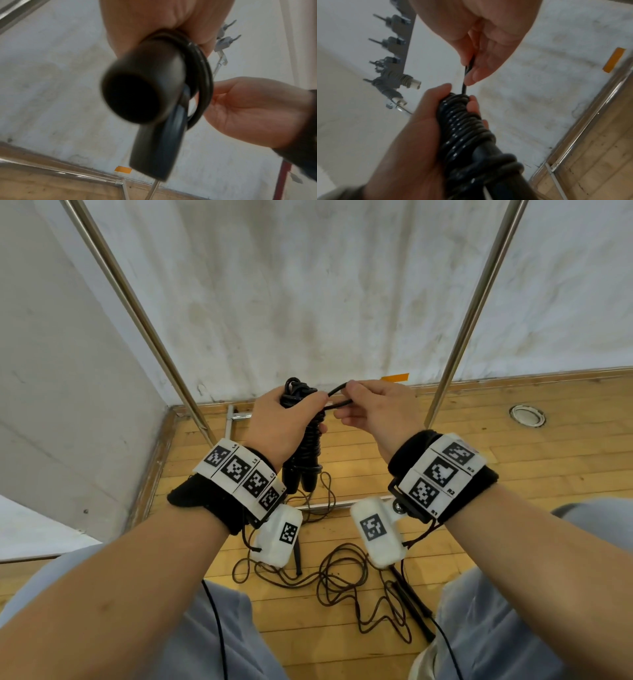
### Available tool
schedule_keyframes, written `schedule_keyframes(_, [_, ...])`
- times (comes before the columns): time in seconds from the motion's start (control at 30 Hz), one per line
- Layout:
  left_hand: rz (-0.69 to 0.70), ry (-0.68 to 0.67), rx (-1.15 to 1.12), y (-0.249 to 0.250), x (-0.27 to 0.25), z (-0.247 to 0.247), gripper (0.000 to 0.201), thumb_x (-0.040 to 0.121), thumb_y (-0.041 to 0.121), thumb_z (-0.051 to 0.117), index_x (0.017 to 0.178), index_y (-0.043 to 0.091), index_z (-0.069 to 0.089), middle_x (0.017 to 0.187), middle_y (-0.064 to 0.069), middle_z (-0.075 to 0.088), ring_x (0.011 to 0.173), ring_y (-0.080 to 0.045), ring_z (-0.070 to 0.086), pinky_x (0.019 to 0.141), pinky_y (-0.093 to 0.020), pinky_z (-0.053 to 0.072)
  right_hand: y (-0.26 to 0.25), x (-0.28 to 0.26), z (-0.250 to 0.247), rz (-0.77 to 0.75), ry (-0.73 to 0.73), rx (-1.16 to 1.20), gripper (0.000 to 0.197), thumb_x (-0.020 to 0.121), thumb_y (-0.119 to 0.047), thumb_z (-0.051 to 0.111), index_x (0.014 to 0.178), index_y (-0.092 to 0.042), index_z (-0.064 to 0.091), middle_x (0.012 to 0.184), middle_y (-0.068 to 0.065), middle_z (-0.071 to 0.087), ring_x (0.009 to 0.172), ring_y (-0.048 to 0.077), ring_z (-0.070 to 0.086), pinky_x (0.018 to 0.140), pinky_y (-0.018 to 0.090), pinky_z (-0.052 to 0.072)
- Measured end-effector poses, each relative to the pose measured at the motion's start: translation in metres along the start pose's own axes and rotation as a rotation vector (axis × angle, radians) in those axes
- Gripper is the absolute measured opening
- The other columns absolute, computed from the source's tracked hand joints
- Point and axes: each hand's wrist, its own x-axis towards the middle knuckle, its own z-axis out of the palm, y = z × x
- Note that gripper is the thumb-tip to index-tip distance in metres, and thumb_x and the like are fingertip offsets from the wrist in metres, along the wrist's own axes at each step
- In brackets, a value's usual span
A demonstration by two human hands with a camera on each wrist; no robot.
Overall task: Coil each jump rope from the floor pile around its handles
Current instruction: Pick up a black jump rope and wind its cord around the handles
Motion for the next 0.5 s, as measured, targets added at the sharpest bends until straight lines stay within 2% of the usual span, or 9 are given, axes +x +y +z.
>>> schedule_keyframes(0.13, [0.018, -0.054, 0.005, 0.003, -0.005, 0.007, 0.014, 0.080, 0.022, 0.071, 0.081, 0.010, 0.063, 0.066, -0.003, 0.066, 0.059, -0.020, 0.067, 0.051, -0.038, 0.056, -0.004, 0.010, -0.012, 0.078, 0.066, 0.024, 0.021, 0.095, -0.013, 0.054, 0.078, -0.004, 0.063, 0.061, 0.005, 0.066, 0.049, 0.012, 0.061, 0.051, 0.022, 0.051])
schedule_keyframes(0.27, [0.009, -0.098, 0.037, 0.006, -0.006, 0.008, 0.020, 0.075, 0.025, 0.071, 0.084, 0.008, 0.064, 0.070, -0.005, 0.067, 0.062, -0.022, 0.067, 0.057, -0.042, 0.057, -0.006, 0.011, -0.016, 0.079, 0.061, 0.019, 0.021, 0.095, -0.014, 0.054, 0.079, -0.003, 0.063, 0.062, 0.006, 0.065, 0.049, 0.013, 0.060, 0.050, 0.023, 0.051])
schedule_keyframes(0.4, [0.044, -0.122, 0.100, 0.008, -0.006, 0.003, 0.019, 0.076, 0.020, 0.072, 0.086, 0.007, 0.063, 0.068, -0.002, 0.068, 0.063, -0.021, 0.067, 0.058, -0.034, 0.057, -0.011, 0.006, -0.015, 0.058, -0.055, 0.091, 0.017, 0.096, -0.012, 0.051, 0.087, -0.002, 0.062, 0.064, 0.003, 0.068, 0.056, 0.017, 0.066, 0.053, 0.022, 0.054])
schedule_keyframes(0.5, [0.056, -0.074, 0.126, 0.012, -0.005, 0.000, 0.016, 0.074, 0.013, 0.074, 0.086, 0.011, 0.063, 0.066, 0.004, 0.067, 0.060, -0.013, 0.065, 0.057, -0.025, 0.053, -0.016, -0.001, -0.009, 0.022, -0.097, 0.089, 0.013, 0.095, -0.008, 0.050, 0.091, -0.004, 0.062, 0.066, 0.000, 0.069, 0.061, 0.017, 0.069, 0.058, 0.022, 0.056])
